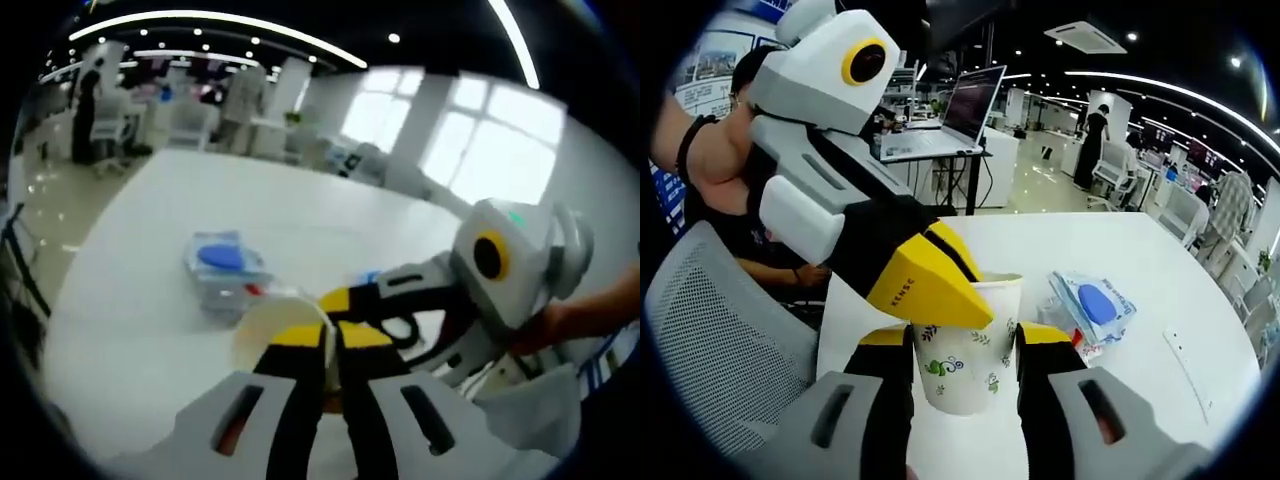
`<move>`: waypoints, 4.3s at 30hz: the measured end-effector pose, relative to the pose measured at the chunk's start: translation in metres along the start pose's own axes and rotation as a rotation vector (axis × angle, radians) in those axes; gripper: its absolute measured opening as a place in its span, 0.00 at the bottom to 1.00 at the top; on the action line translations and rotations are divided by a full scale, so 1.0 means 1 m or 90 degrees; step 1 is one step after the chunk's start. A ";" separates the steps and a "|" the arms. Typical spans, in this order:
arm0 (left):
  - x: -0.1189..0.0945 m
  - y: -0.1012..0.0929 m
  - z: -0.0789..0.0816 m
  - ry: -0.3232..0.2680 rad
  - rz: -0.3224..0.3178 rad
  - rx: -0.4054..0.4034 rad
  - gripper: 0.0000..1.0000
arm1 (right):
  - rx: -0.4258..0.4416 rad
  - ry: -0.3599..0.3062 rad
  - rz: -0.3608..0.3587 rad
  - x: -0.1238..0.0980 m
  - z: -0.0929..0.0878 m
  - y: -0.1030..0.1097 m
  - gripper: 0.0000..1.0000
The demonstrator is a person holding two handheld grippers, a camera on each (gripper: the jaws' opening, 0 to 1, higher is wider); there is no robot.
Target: Arrange the tabletop items into an orderly group along one side of the table until the central work area is clear of visible clutter.
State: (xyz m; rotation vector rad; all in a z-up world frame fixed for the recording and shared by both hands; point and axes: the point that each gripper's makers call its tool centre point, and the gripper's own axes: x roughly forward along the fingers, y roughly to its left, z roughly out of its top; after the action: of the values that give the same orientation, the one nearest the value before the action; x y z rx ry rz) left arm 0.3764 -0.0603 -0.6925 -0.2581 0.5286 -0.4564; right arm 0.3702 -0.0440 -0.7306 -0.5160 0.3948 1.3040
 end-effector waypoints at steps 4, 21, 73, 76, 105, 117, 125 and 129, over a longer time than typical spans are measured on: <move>0.001 0.000 0.001 -0.002 -0.001 -0.001 0.01 | 0.001 -0.001 -0.002 -0.001 -0.001 -0.001 0.40; -0.012 0.032 -0.003 -0.002 0.047 0.001 0.01 | 0.075 0.000 -0.062 -0.025 -0.027 -0.028 0.52; 0.002 0.130 -0.036 0.084 0.188 0.096 0.01 | 0.269 -0.002 -0.302 -0.194 -0.127 -0.045 0.79; 0.004 0.137 -0.038 0.086 0.201 0.102 0.01 | 0.278 0.004 -0.314 -0.204 -0.136 -0.041 0.79; 0.030 0.136 -0.049 0.113 0.208 0.155 0.02 | 0.330 0.016 -0.359 -0.232 -0.167 -0.023 0.80; 0.034 0.132 -0.057 0.128 0.200 0.172 0.12 | 0.333 0.020 -0.361 -0.235 -0.171 -0.021 0.80; 0.034 0.130 -0.057 0.128 0.195 0.176 0.19 | 0.338 0.019 -0.362 -0.236 -0.173 -0.020 0.79; 0.031 0.125 -0.054 0.125 0.196 0.176 0.20 | 0.338 0.018 -0.362 -0.236 -0.173 -0.021 0.79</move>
State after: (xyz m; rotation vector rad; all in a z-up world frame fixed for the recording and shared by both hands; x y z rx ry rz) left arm 0.4144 0.0269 -0.7946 0.1347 0.6774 -0.2509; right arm 0.3391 -0.3360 -0.7403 -0.1712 0.5484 0.6065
